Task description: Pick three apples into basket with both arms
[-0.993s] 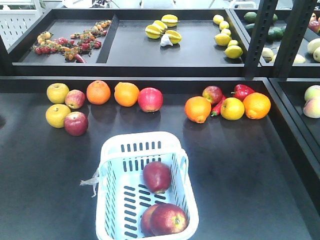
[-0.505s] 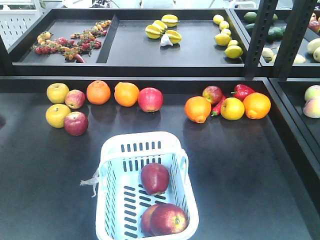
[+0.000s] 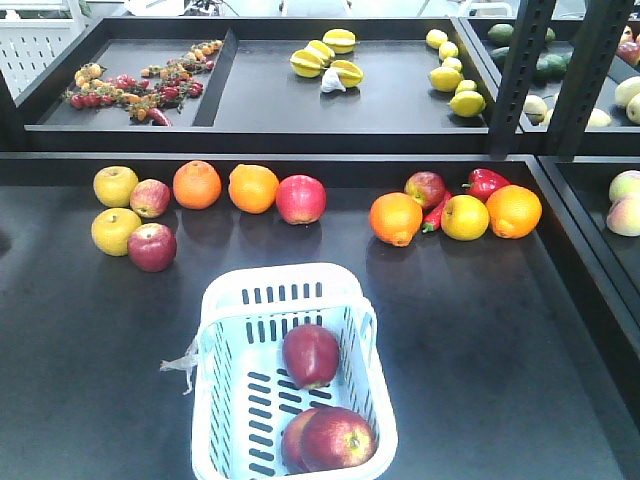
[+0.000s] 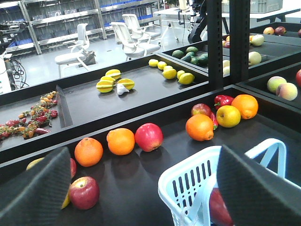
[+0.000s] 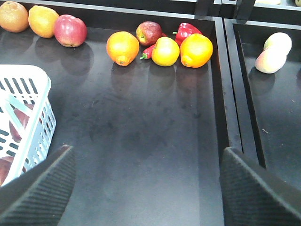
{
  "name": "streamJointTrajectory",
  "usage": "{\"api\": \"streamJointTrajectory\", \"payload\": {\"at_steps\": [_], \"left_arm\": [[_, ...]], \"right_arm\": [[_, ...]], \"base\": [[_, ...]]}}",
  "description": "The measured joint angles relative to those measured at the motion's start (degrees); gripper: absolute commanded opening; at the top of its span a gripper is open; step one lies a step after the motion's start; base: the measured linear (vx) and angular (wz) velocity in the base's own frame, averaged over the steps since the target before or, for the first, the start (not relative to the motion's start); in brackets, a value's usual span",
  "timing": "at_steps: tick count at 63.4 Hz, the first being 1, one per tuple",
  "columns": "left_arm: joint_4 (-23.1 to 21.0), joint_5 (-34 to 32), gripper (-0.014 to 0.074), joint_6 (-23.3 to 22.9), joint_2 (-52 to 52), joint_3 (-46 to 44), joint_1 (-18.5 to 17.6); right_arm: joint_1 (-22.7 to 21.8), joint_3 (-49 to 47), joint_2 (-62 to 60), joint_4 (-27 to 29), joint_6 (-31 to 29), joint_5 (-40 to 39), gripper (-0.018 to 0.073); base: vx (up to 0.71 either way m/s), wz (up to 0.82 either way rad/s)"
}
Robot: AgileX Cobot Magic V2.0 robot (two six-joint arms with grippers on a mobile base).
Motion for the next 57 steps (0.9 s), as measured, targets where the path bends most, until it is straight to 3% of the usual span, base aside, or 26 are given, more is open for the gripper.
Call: {"api": "streamJointTrajectory", "payload": {"at_steps": [15,29,36,50,57], "left_arm": [[0.0,0.0,0.0593,0.0,0.0,0.0,0.0],[0.0,0.0,0.0545,0.0,0.0,0.0,0.0],[0.0,0.0,0.0417,0.0,0.0,0.0,0.0],[0.0,0.0,-0.001,0.0,0.0,0.0,0.0],[0.0,0.0,-0.0008,0.0,0.0,0.0,0.0]], "right_arm": [[0.0,0.0,0.0,0.0,0.0,-0.1,0.0574],[0.0,0.0,0.0,0.0,0.0,-0.2,0.0438],[0.0,0.0,0.0,0.0,0.0,-0.2,0.031],[0.0,0.0,0.0,0.0,0.0,-0.2,-0.0017],[0.0,0.0,0.0,0.0,0.0,-0.2,-0.001]], "base": [[0.0,0.0],[0.0,0.0],[0.0,0.0],[0.0,0.0],[0.0,0.0]]}}
